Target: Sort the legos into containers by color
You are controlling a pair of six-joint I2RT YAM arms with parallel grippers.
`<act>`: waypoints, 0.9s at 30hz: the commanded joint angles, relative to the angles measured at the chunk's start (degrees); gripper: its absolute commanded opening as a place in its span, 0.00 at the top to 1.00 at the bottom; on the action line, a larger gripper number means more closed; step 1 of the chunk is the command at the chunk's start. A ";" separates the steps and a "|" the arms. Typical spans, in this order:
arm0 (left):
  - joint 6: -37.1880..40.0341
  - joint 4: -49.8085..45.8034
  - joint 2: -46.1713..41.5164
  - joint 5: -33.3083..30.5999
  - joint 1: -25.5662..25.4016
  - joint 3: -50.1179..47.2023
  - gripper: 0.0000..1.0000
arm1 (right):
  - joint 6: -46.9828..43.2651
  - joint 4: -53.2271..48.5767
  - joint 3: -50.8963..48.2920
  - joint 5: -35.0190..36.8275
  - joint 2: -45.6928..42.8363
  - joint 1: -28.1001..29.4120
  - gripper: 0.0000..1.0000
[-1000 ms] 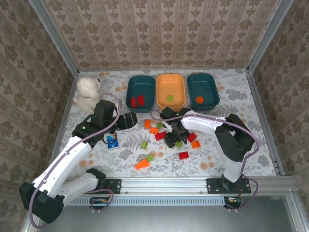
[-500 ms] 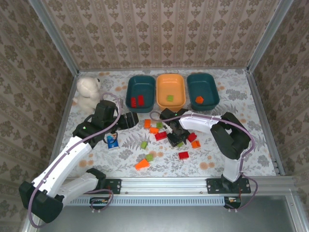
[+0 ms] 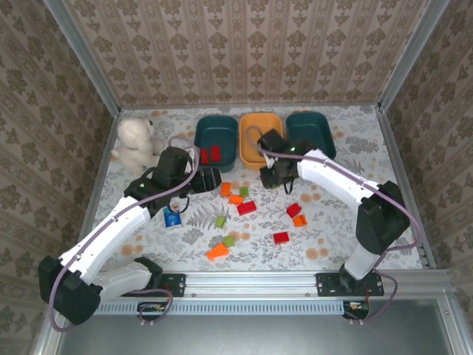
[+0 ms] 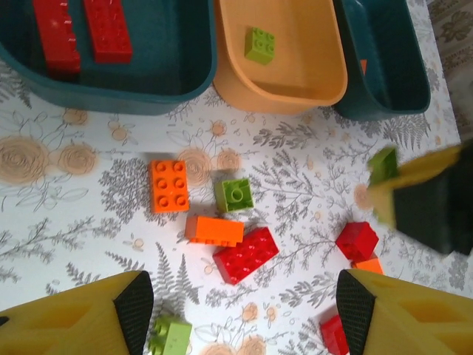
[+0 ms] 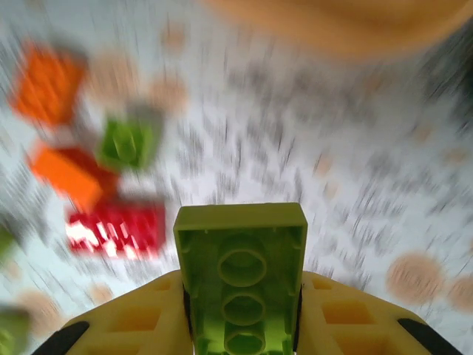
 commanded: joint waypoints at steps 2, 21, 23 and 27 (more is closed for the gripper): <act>1.32 4.01 3.98 0.46 0.29 5.46 0.30 | 3.57 -0.93 10.86 0.60 7.13 -3.73 0.76; 2.47 4.20 8.71 2.45 1.19 10.19 0.30 | 14.05 -8.84 40.15 9.52 37.34 -9.42 0.74; 2.45 4.16 8.37 2.45 1.19 9.68 0.30 | 14.69 -9.41 41.17 8.49 39.01 -9.59 0.72; 2.49 3.75 7.95 2.28 1.19 9.60 0.30 | 15.10 -9.51 42.37 7.19 41.10 -9.59 0.68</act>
